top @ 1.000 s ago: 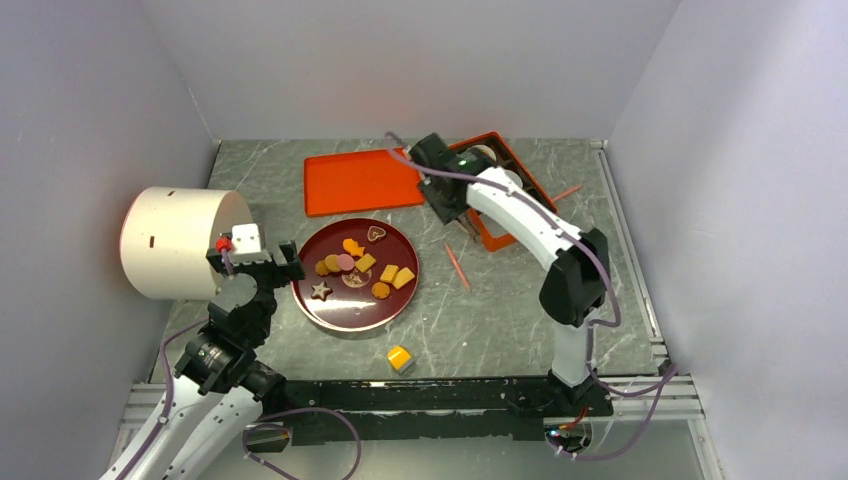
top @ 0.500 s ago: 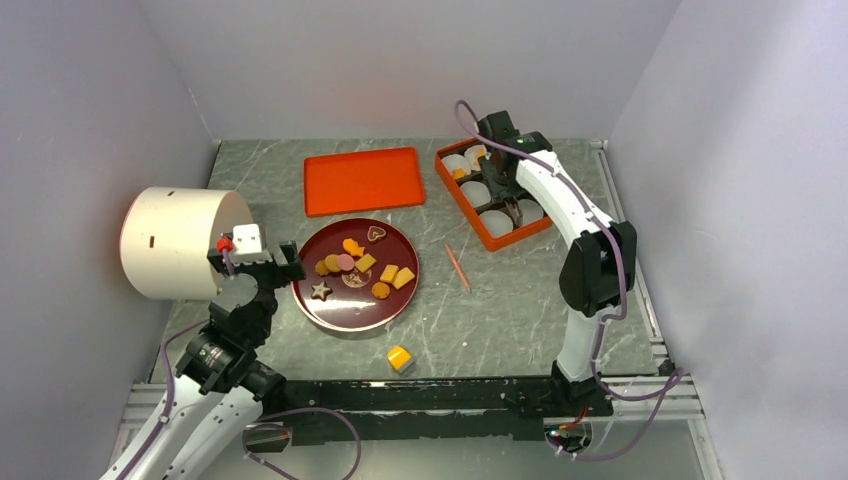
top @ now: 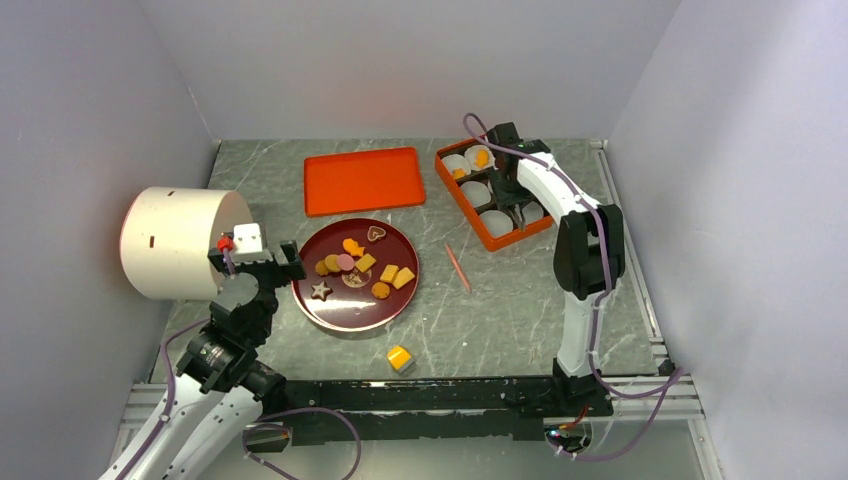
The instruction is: Pack the cookies
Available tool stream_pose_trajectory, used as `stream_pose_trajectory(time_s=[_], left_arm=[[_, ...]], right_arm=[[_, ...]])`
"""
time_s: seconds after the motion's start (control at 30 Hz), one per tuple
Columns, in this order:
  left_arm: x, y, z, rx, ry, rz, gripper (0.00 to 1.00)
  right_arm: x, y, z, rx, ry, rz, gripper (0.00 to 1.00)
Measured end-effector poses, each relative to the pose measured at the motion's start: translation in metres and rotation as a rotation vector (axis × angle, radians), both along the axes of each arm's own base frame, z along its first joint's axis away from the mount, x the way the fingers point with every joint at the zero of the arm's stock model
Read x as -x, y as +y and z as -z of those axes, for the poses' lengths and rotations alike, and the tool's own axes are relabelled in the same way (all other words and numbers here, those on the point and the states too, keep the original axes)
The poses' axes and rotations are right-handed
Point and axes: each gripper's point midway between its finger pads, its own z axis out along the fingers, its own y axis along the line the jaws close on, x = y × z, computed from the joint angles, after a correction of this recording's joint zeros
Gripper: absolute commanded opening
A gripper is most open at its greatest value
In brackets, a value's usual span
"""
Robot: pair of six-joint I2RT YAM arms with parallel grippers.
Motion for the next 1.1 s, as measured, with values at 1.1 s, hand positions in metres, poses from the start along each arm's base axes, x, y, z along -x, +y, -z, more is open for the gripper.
stream_pose_trajectory(time_s=[1.1], left_arm=[[-0.001, -0.001, 0.001, -0.002, 0.005, 0.006, 0.97]], right_arm=[[-0.002, 0.01, -0.038, -0.037, -0.106, -0.006, 0.54]])
